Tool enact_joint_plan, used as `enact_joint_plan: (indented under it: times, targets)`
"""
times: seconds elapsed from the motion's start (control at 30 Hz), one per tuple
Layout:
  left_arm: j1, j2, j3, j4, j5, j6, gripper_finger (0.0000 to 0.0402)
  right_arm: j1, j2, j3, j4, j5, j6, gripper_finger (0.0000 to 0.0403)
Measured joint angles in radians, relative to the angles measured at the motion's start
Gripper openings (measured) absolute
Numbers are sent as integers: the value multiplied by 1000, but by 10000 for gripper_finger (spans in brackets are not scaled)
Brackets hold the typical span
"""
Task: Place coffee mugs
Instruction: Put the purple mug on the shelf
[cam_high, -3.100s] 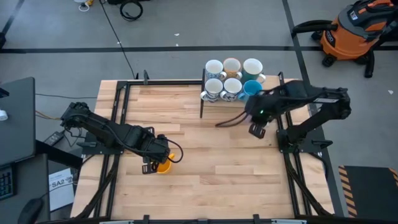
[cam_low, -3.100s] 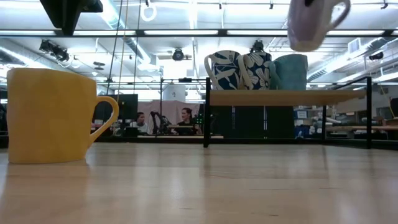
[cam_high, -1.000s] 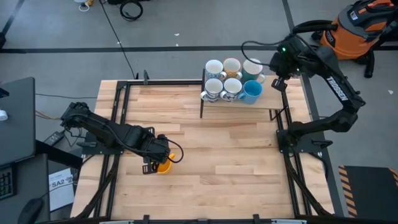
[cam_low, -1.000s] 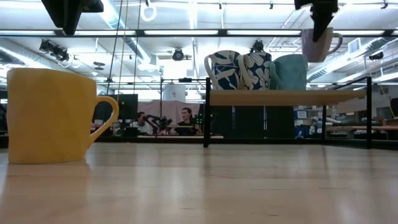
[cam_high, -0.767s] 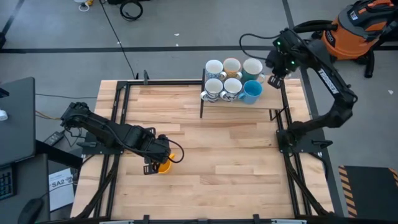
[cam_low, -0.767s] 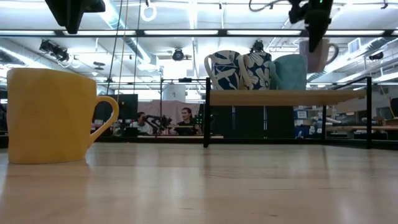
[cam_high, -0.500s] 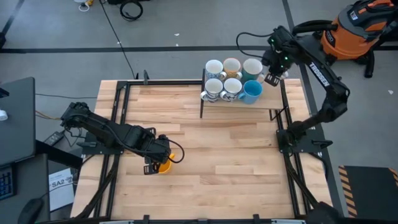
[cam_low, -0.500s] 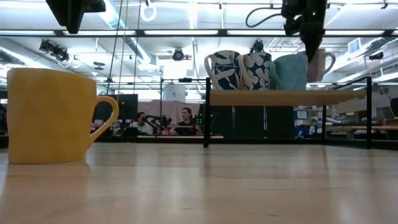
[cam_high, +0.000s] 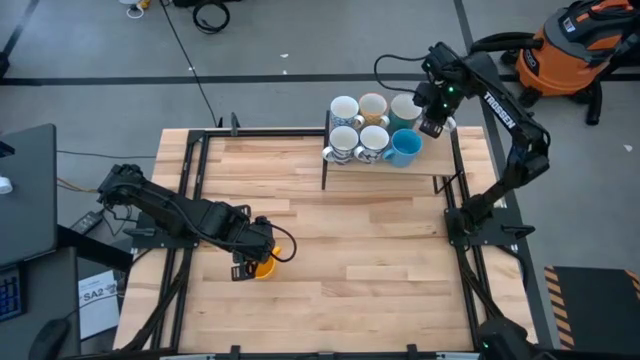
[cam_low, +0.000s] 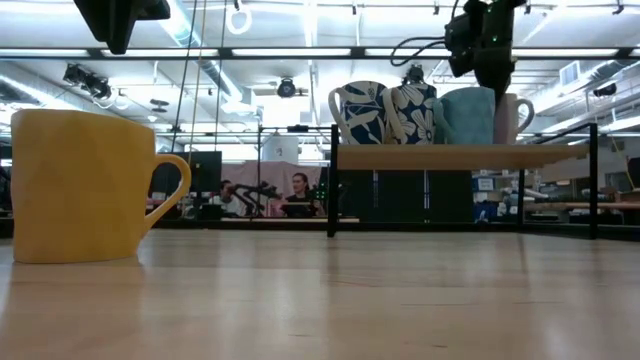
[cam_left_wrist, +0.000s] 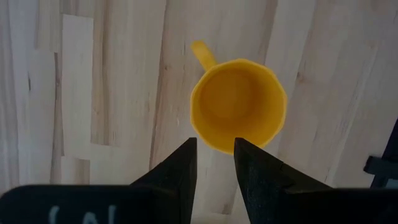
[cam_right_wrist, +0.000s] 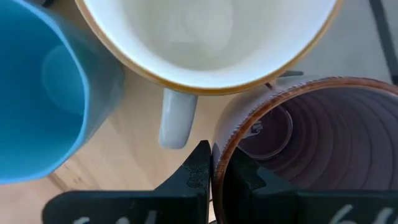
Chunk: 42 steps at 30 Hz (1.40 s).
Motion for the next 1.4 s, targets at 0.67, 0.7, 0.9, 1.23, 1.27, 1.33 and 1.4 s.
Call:
enact_joint_plan:
  times: [0.67,0.7,0.9,1.23,1.27,1.33,1.4]
  targets:
    - [0,0,0,0,0,0,114,-25,47,0,-18,-3,26,36]
    - [0,0,0,0,0,0,114,-26,46,0,-18,-3,27,36]
    - [0,0,0,0,0,0,114,-27,46,0,-19,-4,28,36]
    - [1,0,0,0,0,0,114,-32,46,0,-16,-4,28,36]
    - [1,0,0,0,0,0,114,-32,46,-2,-13,-4,28,36]
    - [1,0,0,0,0,0,114,-32,46,-14,-10,-14,28,36]
    - [1,0,0,0,0,0,114,-32,46,-38,-8,-25,28,36]
